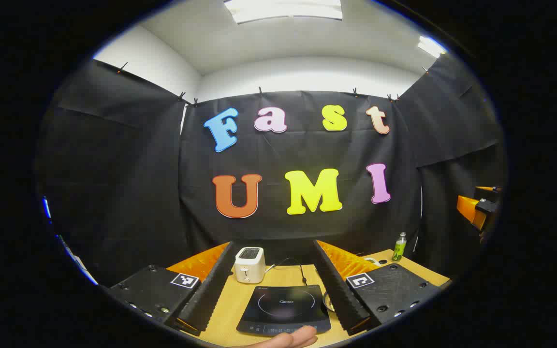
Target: First push the handle of the pot to place it horizontally, then grasp the pot with both hands and set it on the induction cooktop.
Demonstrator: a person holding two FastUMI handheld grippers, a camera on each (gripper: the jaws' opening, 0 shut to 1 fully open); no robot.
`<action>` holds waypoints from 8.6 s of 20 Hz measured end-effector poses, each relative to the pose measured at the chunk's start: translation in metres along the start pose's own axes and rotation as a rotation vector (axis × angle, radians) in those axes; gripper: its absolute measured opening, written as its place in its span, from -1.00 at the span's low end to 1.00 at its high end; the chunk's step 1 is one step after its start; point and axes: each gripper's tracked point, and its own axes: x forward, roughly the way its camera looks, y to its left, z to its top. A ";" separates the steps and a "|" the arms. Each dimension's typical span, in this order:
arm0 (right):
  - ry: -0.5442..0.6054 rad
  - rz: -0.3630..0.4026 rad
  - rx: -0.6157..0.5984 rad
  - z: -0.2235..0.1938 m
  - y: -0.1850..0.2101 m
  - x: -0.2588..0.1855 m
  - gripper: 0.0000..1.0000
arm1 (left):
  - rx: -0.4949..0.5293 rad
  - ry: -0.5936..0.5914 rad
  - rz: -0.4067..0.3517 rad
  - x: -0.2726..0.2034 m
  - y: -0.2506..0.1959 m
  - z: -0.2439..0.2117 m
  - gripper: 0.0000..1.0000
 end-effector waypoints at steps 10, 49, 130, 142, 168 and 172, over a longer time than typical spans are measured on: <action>0.014 0.027 0.015 -0.003 0.004 0.009 1.00 | -0.012 0.011 0.009 0.007 0.016 -0.006 0.92; 0.866 0.409 -0.052 -0.313 0.187 0.024 -0.98 | -0.010 0.048 0.096 -0.007 0.071 -0.059 0.92; 0.700 0.191 -0.176 -0.390 -0.010 0.131 -0.84 | -0.066 0.322 -0.172 0.060 -0.081 -0.183 0.92; 0.589 0.187 -0.049 -0.356 -0.013 0.152 0.68 | -0.069 0.551 -0.241 0.129 -0.137 -0.293 0.93; 0.860 0.177 0.128 -0.429 -0.007 0.205 0.55 | 0.048 0.878 -0.275 0.171 -0.173 -0.397 0.69; 0.857 0.134 0.119 -0.427 -0.008 0.202 0.29 | 0.049 0.841 -0.299 0.177 -0.176 -0.396 0.22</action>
